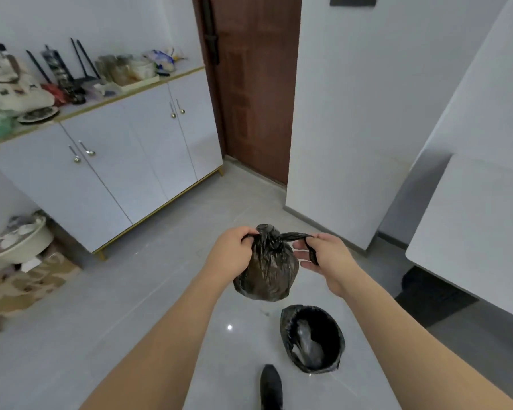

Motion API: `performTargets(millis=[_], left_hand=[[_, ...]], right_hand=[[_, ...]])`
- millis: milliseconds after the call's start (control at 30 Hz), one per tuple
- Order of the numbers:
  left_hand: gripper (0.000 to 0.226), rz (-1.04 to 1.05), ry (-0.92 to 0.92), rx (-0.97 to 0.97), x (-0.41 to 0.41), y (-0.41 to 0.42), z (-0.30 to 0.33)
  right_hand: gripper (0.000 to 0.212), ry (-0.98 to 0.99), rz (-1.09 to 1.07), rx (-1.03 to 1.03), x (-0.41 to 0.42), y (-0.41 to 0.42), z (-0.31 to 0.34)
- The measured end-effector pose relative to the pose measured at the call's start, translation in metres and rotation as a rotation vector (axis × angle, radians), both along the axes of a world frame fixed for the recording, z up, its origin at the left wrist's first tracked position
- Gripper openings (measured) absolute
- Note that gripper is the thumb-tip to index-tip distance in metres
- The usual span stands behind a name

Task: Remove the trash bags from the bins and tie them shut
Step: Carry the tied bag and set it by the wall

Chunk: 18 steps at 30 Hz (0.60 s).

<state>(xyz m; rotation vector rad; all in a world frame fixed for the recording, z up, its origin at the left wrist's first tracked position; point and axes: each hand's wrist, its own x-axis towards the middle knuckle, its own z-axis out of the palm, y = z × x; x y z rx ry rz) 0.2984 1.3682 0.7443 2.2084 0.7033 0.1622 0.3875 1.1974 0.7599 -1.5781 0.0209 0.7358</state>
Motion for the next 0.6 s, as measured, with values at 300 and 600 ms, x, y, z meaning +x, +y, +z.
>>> performTargets(millis=[300, 600], left_hand=[[0.026, -0.093, 0.077, -0.024, 0.219, 0.171, -0.037], [0.029, -0.248, 0.167, -0.177, 0.449, 0.305, -0.138]], right_hand=[[0.021, 0.056, -0.103, -0.023, 0.201, 0.152, -0.035], [0.028, 0.084, -0.221, -0.166, 0.397, 0.277, -0.124]])
